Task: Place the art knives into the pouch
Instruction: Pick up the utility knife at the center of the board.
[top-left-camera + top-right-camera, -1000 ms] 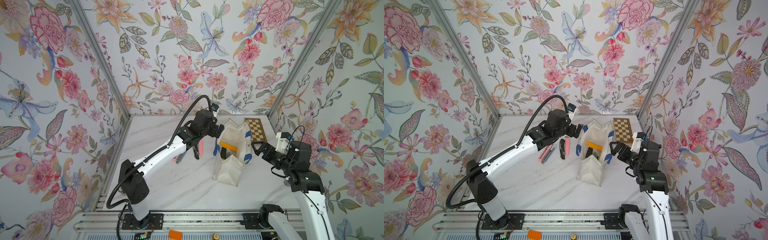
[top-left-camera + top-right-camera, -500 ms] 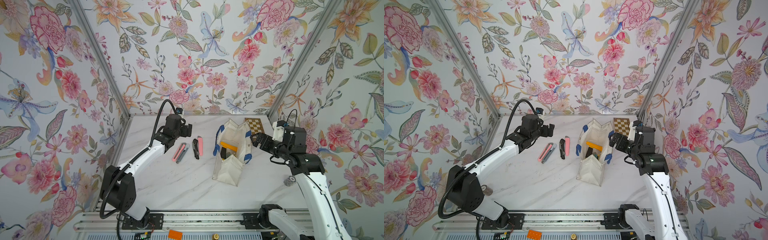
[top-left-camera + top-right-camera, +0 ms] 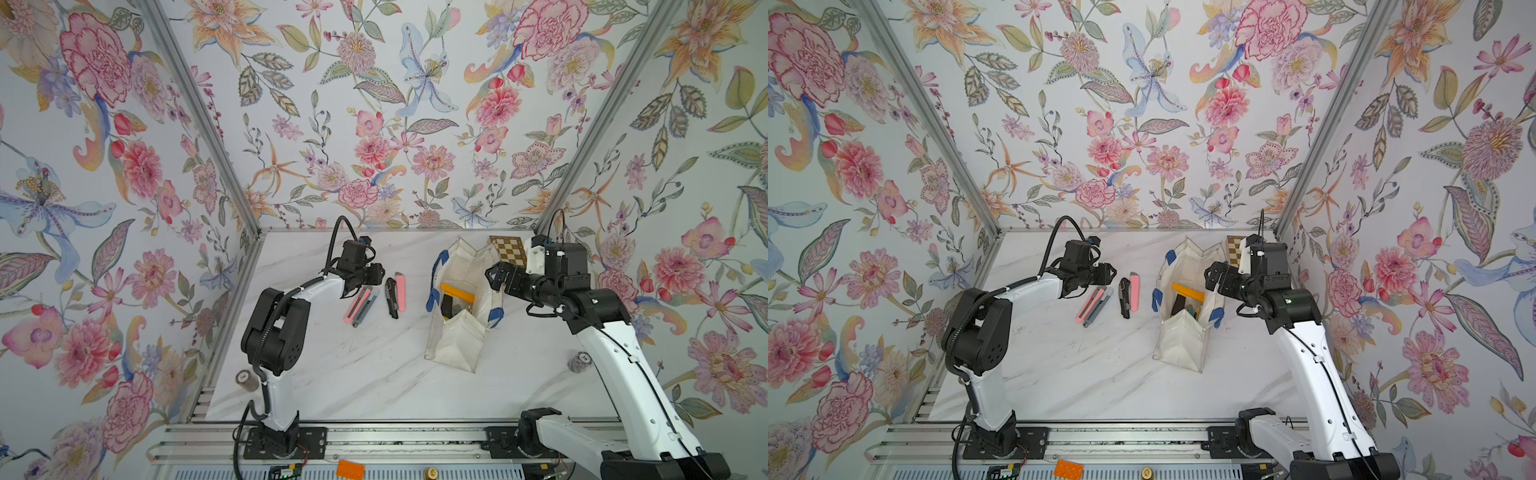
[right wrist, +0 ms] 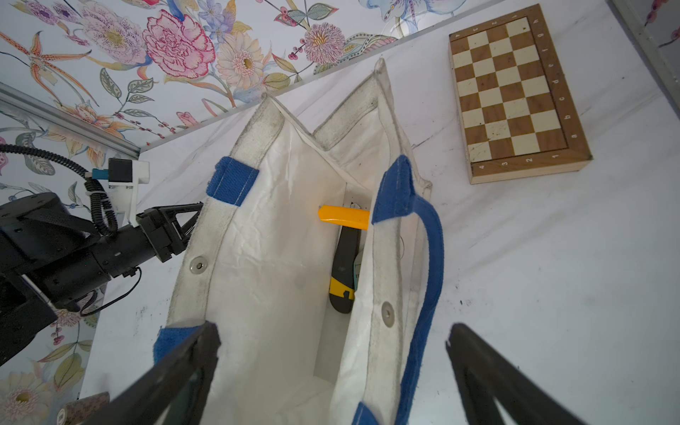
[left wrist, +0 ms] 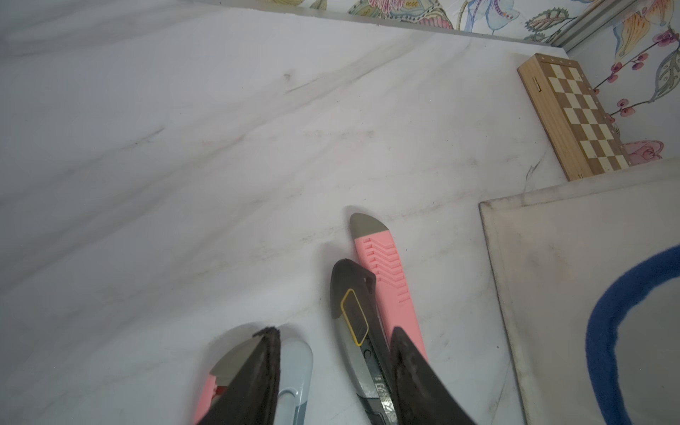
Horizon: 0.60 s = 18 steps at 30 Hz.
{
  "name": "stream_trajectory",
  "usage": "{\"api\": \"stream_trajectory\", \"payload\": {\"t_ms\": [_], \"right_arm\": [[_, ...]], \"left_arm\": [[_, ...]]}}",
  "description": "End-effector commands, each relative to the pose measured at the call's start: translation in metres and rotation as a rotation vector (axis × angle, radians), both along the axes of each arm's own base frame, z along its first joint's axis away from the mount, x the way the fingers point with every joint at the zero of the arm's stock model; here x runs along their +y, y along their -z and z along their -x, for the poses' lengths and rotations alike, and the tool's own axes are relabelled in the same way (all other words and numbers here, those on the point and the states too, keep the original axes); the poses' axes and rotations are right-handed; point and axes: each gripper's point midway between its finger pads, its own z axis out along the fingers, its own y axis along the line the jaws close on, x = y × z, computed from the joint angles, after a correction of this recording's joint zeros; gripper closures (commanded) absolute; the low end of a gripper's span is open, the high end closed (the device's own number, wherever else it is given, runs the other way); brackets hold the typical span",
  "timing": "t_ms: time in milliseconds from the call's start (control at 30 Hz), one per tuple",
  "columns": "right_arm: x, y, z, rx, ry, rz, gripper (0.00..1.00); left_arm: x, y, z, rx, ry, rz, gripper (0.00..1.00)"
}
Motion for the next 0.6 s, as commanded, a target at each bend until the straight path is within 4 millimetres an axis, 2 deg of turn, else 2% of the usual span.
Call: {"api": "stream_trajectory", "payload": {"t_ms": [0,133,333,467,567], "right_arm": [[0.001,-0.003,0.002,0.002,-0.012,0.013,0.01],[0.003,0.004,-0.001,0.022,-0.025,0.01,0.01],[0.007,0.006,-0.001,-0.002,-0.041,-0.001,0.01],[0.006,0.001,0.002,-0.025,-0.04,-0.003,0.01],[0.005,-0.004,0.006,-0.043,-0.042,-0.003,0.01]], "left_arm": [[-0.015,-0.013,-0.009,-0.015,0.018,0.065,0.52],[-0.017,-0.01,-0.009,-0.003,0.014,0.055,0.54],[-0.033,-0.009,-0.011,0.013,0.019,0.021,0.54],[-0.042,0.001,-0.009,0.036,0.007,-0.042,0.54],[-0.04,0.012,-0.009,0.044,-0.025,-0.137,0.52]]}}
